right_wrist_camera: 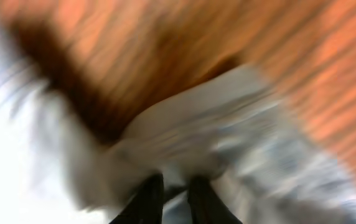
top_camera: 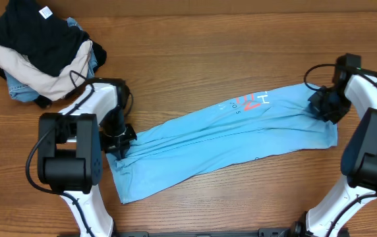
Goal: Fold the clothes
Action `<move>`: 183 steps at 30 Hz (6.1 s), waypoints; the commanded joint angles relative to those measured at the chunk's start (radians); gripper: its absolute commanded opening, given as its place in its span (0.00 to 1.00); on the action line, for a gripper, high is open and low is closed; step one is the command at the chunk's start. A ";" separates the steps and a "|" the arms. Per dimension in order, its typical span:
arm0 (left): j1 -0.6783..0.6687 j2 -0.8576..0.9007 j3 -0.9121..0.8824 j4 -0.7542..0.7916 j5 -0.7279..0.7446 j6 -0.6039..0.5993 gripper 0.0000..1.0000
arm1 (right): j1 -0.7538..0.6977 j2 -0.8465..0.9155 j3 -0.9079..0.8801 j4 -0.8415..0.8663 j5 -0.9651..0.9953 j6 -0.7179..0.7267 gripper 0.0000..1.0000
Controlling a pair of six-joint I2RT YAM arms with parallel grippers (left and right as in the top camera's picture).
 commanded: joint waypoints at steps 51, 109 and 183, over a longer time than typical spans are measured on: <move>-0.059 0.136 0.392 -0.163 -0.026 0.059 0.04 | 0.042 -0.020 0.294 -0.293 -0.402 -0.219 0.32; -0.061 0.085 0.468 -0.209 -0.062 0.081 0.04 | 0.042 -0.020 0.293 -0.260 -0.387 -0.222 0.37; -0.262 -0.224 -0.236 0.231 0.220 -0.144 0.04 | 0.295 0.015 0.051 -0.098 -0.226 -0.210 0.11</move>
